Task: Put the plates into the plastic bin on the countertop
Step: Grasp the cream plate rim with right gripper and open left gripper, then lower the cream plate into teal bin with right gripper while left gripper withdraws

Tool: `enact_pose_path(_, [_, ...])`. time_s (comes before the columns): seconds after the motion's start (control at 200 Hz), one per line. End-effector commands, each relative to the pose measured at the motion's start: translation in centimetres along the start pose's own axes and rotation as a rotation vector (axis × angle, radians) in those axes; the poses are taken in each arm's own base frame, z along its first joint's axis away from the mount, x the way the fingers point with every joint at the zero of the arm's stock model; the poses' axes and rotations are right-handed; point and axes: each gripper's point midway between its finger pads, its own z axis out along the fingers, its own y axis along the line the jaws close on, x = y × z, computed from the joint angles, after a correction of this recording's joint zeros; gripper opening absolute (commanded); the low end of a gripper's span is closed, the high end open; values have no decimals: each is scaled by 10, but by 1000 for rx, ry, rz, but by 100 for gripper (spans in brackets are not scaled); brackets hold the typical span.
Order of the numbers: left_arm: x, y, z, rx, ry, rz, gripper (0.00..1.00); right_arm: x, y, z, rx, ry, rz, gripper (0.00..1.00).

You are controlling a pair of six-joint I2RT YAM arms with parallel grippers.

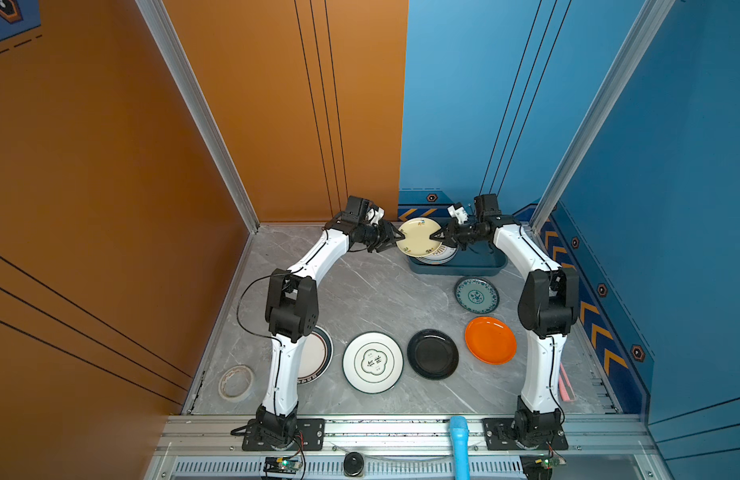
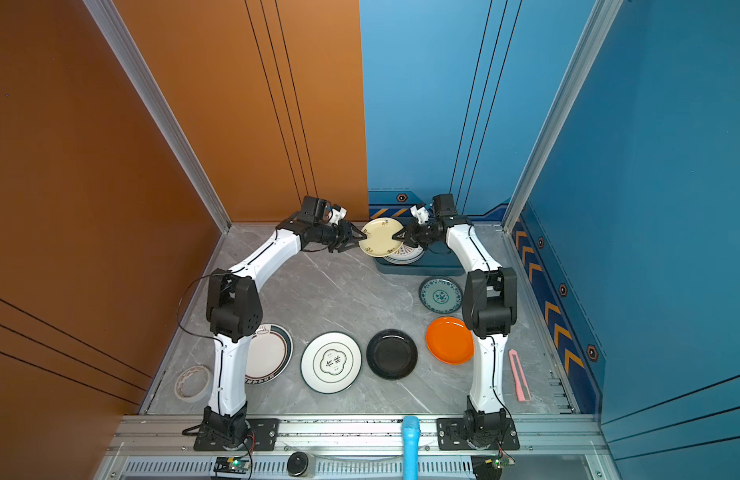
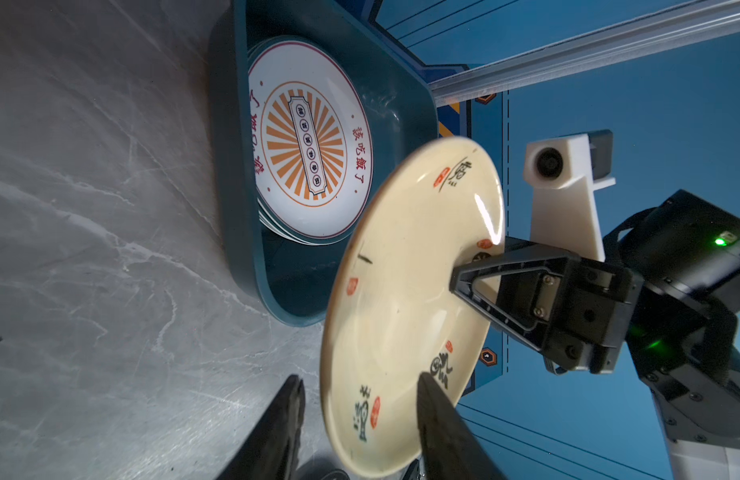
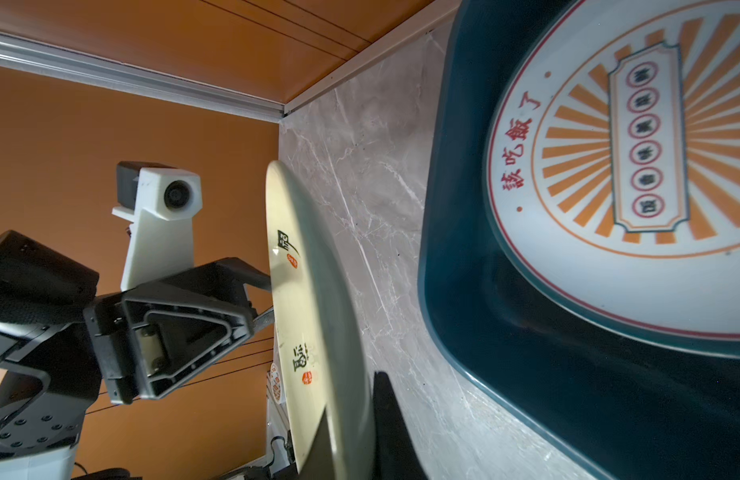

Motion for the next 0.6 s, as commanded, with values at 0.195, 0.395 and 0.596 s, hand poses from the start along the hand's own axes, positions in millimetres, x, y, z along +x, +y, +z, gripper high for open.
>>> enact_pose_path(0.195, [-3, 17, -6, -86, -6, 18, 98, -35, -59, -65, 232, -168, 106, 0])
enact_pose_path(0.395, [-4, 28, -19, -154, -41, 44, 98, -38, -116, -117, 433, -249, 241, 0])
enact_pose_path(0.596, [0, 45, -27, -204, -47, 28, 98, -36, -146, -143, 528, -277, 310, 0])
